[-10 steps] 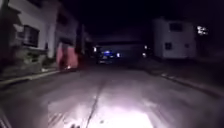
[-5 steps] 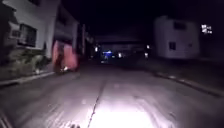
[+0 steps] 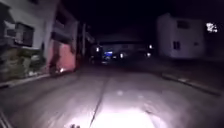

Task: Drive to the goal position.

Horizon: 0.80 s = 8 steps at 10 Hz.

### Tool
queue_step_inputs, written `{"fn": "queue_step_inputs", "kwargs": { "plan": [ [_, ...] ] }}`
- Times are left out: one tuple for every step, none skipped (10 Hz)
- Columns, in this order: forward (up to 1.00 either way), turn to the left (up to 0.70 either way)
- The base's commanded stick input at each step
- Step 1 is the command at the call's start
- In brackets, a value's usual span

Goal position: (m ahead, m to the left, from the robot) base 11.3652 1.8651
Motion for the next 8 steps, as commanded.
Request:
{"fn": "queue_step_inputs", "kwargs": {
  "plan": [
    [1.0, 0.0],
    [1.0, 0.0],
    [1.0, 0.0],
    [1.0, 0.0],
    [1.0, 0.0],
    [1.0, 0.0],
    [1.0, 0.0],
    [1.0, 0.0]
  ]
}}
